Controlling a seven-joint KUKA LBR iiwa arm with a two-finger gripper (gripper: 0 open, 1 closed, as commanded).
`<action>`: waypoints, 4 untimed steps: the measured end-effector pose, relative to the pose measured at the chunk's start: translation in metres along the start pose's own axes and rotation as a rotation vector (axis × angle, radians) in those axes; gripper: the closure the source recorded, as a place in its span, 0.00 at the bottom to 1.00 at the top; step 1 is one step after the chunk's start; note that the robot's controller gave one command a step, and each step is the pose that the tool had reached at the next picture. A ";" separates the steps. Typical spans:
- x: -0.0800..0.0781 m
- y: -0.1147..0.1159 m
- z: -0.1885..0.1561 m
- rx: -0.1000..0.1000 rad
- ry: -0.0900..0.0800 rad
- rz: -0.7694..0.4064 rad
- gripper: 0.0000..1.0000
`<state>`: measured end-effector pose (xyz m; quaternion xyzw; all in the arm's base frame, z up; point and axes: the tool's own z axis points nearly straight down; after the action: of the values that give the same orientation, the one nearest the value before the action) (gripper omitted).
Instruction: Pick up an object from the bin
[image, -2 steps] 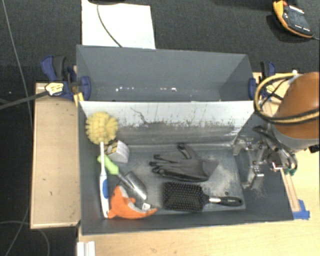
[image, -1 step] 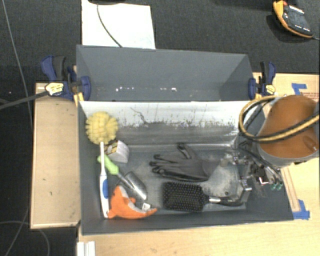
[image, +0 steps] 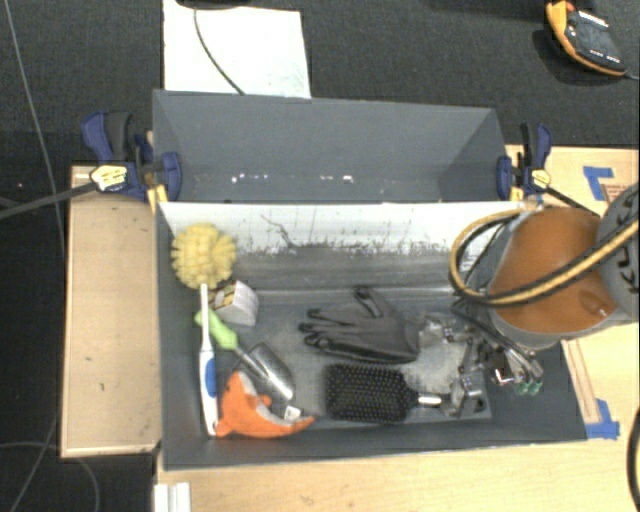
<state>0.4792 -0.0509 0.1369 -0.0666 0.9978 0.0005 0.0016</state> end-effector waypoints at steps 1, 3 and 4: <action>-0.030 -0.017 0.041 0.003 -0.011 0.200 0.00; -0.009 0.022 0.062 0.001 -0.003 -0.079 0.00; -0.020 0.010 0.060 0.004 -0.013 -0.392 1.00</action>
Offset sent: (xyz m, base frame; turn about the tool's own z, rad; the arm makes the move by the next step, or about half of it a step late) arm -0.0007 0.0313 -0.0669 -0.0913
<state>0.4981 -0.0379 0.0766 -0.2594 0.9657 -0.0014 0.0082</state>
